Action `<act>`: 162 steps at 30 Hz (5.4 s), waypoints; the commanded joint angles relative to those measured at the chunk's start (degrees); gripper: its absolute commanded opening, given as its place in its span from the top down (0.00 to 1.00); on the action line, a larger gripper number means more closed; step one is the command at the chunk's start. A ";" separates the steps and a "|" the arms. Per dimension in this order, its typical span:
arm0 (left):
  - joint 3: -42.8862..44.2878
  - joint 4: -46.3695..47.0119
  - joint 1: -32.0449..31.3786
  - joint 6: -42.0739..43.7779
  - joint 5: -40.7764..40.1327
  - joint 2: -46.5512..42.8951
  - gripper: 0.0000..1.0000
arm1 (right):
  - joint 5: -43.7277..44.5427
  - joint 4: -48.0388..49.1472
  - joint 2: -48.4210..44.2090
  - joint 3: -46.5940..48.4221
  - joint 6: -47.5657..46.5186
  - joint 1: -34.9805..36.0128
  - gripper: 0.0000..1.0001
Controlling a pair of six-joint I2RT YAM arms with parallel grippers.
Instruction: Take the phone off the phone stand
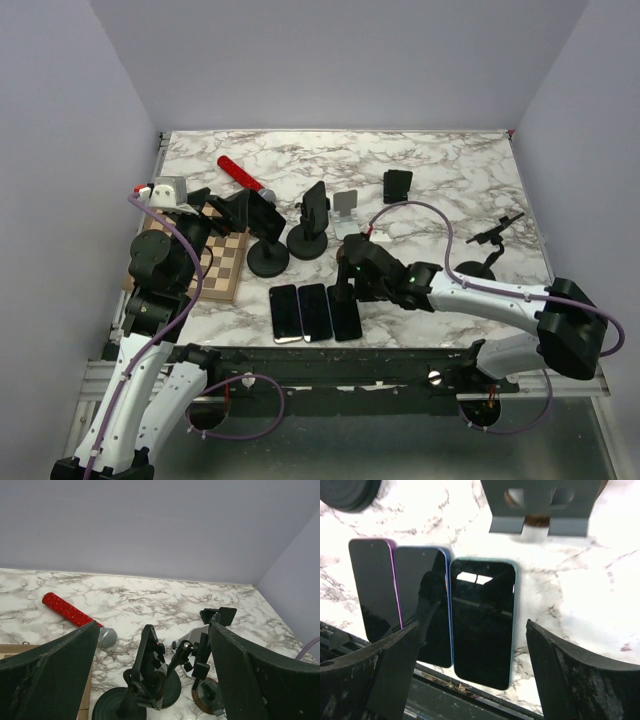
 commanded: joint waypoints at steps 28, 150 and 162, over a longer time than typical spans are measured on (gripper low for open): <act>0.63 1.28 0.37 0.45 7.50 3.77 0.02 | -25.43 -1.22 17.93 43.62 -42.64 -14.99 0.02; 11.42 -4.44 -15.89 5.99 8.17 37.34 0.47 | -20.08 -11.14 25.46 54.19 -32.13 -14.44 0.99; 12.31 -4.97 -15.80 6.15 10.50 38.15 0.80 | -17.02 -8.96 24.05 50.93 -33.81 -14.44 0.99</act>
